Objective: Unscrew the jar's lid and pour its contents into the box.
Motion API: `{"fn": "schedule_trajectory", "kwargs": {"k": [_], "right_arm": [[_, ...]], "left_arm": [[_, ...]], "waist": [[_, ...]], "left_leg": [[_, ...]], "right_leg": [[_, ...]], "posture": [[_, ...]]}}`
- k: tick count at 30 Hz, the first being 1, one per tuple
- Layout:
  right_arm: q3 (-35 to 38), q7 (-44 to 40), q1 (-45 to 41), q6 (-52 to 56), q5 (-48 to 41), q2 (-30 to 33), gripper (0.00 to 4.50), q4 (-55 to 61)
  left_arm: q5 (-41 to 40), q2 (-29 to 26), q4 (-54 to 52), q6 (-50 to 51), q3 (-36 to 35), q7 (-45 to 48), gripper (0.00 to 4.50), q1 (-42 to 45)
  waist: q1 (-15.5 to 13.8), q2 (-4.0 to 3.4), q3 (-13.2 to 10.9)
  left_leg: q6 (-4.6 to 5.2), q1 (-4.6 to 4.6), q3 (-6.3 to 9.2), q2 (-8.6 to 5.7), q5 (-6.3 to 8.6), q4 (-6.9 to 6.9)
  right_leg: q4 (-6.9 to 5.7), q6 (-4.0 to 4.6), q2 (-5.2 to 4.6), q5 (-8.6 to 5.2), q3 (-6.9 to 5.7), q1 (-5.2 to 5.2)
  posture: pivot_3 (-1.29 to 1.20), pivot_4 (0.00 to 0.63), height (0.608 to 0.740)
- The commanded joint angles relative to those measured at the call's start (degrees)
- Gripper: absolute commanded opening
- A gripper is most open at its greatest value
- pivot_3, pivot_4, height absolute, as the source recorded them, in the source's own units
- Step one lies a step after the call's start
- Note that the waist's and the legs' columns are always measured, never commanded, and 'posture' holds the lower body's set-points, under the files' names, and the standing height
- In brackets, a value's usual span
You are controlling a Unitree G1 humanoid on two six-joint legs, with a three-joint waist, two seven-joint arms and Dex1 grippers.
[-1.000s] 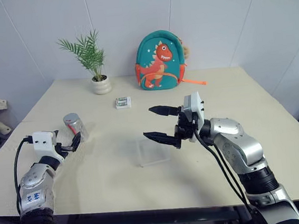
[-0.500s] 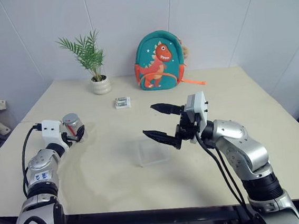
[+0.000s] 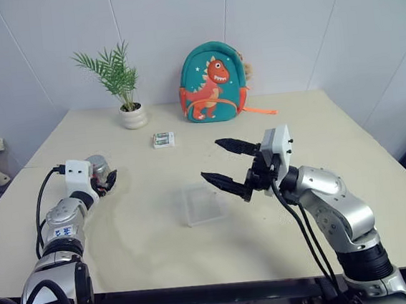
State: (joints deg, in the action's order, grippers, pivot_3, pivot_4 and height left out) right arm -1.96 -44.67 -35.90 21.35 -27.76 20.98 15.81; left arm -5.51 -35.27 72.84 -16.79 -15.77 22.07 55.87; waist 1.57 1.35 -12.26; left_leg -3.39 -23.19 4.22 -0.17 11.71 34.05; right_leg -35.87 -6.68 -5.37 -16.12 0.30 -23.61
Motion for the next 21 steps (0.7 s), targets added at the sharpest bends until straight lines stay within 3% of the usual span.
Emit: {"fn": "schedule_trajectory", "kwargs": {"k": [1, 2, 7, 11, 14, 18, 21], "right_arm": [[1.4, 0.7, -0.2, -0.7, -0.9, 0.4, 4.50, 2.8], [1.4, 0.8, -0.2, -0.7, -0.9, 0.4, 4.50, 2.7], [1.7, 0.7, -0.4, -0.8, -1.1, 0.6, 4.50, 2.0], [2.5, 1.7, -2.0, 1.7, -4.0, -0.2, 4.50, 2.5], [3.2, 4.3, -5.5, 6.1, -8.0, -1.4, 4.50, 3.8], [0.8, 4.0, -8.5, 14.7, -11.3, 1.3, 4.50, 6.4], [-0.8, 4.2, -9.8, 18.1, -11.4, 2.2, 4.50, 6.4]], "left_arm": [[0.4, -2.2, 0.0, -1.2, -0.4, -0.7, 2.34, 0.3], [0.4, -2.2, 0.0, -1.1, -0.5, -0.7, 2.07, 0.3], [-1.4, -2.3, -1.4, -1.6, -1.7, 1.9, 2.06, -0.9], [-6.5, -1.2, -7.6, -2.1, -3.9, 12.1, 2.06, -2.5], [-11.1, -0.2, -18.4, 2.6, -3.8, 21.1, 2.06, -6.5], [-18.4, -0.9, -45.6, 19.2, 0.3, 29.8, 2.06, -16.2], [-23.1, -2.8, -60.4, 30.4, 3.2, 33.4, 2.06, -20.3]], "waist": [[0.0, 0.00, 0.0], [0.0, 0.00, 0.0], [-0.1, 0.00, 0.0], [0.0, 0.01, 0.0], [0.1, 0.00, 0.0], [0.1, 0.00, 0.0], [0.0, 0.00, 0.0]], "left_leg": [[0.00, 0.00, 0.00, 0.00, 0.00, 0.00], [0.00, 0.00, 0.00, 0.00, 0.00, 0.00], [0.00, 0.00, 0.00, 0.00, 0.00, 0.00], [0.00, -0.01, 0.00, 0.00, 0.00, 0.00], [0.00, -0.02, -0.03, 0.01, 0.00, 0.00], [0.00, -0.02, -0.03, 0.06, 0.01, -0.03], [0.03, -0.04, -0.03, 0.07, 0.04, -0.03]], "right_leg": [[0.00, 0.00, 0.00, 0.00, 0.00, 0.00], [0.00, 0.00, 0.00, 0.00, 0.00, 0.00], [0.01, 0.00, -0.01, 0.00, 0.00, 0.00], [0.01, 0.00, 0.00, 0.00, 0.00, 0.00], [-0.01, 0.00, -0.01, 0.00, 0.05, -0.03], [0.00, 0.03, 0.00, 0.00, 0.10, -0.04], [0.03, 0.04, 0.00, -0.01, 0.13, -0.03]], "posture": [[0.00, 0.150, 0.740], [0.00, 0.150, 0.740], [0.00, 0.150, 0.740], [0.00, 0.150, 0.740], [0.00, 0.150, 0.740], [0.00, 0.150, 0.740], [0.00, 0.150, 0.740]]}}
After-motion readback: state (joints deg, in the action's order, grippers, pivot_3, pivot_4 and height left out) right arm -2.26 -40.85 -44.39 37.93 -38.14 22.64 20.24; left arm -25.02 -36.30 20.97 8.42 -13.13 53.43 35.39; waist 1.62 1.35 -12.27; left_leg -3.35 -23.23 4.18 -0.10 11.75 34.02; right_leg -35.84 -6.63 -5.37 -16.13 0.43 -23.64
